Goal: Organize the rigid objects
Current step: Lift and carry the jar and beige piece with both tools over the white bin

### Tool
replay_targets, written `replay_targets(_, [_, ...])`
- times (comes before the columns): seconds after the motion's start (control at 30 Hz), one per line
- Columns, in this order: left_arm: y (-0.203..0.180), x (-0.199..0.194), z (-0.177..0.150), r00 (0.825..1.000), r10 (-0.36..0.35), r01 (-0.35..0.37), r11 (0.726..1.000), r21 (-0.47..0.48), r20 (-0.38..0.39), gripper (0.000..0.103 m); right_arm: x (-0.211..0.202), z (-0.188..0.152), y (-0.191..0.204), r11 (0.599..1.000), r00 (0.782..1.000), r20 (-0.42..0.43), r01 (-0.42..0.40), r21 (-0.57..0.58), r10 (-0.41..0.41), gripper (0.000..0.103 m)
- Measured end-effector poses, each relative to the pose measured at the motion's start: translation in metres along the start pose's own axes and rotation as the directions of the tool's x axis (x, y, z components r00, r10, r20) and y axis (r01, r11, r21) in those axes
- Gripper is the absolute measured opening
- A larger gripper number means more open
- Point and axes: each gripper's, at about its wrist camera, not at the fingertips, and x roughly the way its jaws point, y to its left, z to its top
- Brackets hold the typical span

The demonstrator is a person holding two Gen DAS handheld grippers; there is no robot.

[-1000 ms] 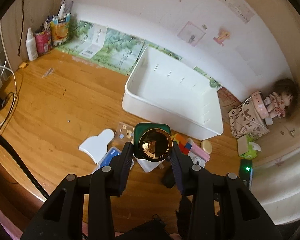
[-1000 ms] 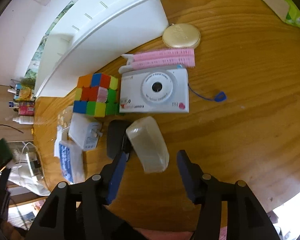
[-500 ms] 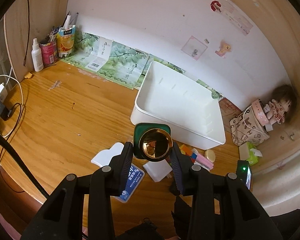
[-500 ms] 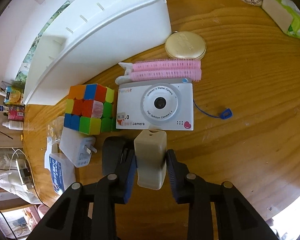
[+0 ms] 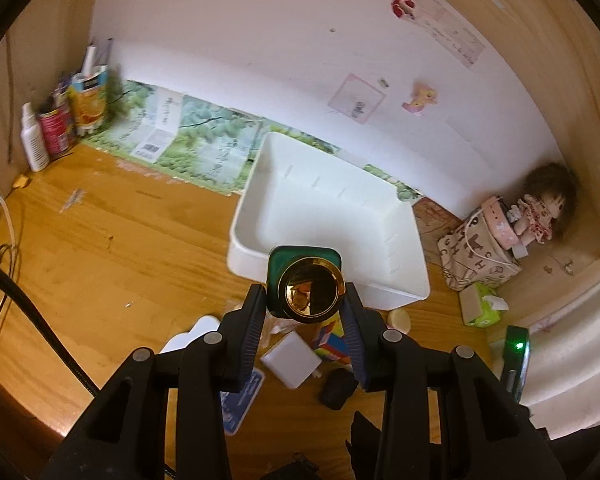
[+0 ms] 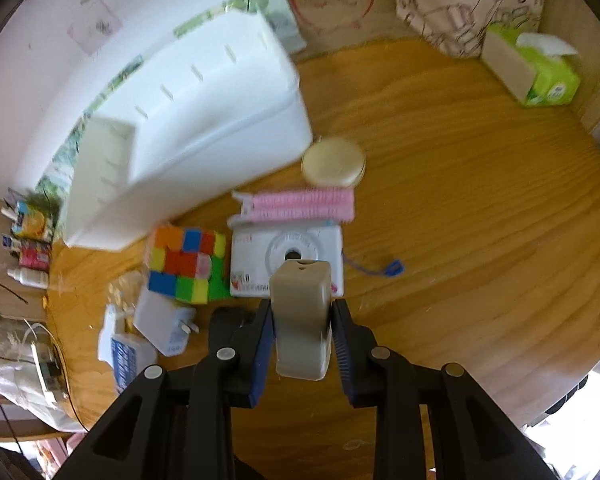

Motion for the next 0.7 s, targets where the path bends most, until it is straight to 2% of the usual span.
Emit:
replay_targets(0.17, [-0.014, 0.01, 0.018, 0.999, -0.036, 0.035, 0.999, 0.039, 0.013, 0.041, -0.026, 0.018, 0.006, 1.0, 0.995, 0.096, -0.007, -0.005, 0.007, 0.029])
replay_targets(0.3, [-0.026, 0.016, 0.032, 0.998, -0.051, 0.048, 0.995, 0.086, 0.039, 0.041, -0.045, 0.035, 0.011, 0.999, 0.982, 0.19, -0.019, -0.038, 0.026, 0.029])
replay_targets(0.5, [-0.041, 0.024, 0.052, 0.994, -0.051, 0.036, 0.987, 0.159, 0.093, 0.041, -0.067, 0.06, 0.028, 0.993, 0.937, 0.343, -0.029, -0.117, 0.068, 0.029])
replay_targets(0.7, [-0.05, 0.041, 0.066, 0.989, -0.053, 0.023, 0.977, 0.212, 0.138, 0.041, -0.069, 0.079, 0.046, 0.982, 0.9, 0.421, -0.038, -0.187, 0.115, 0.029])
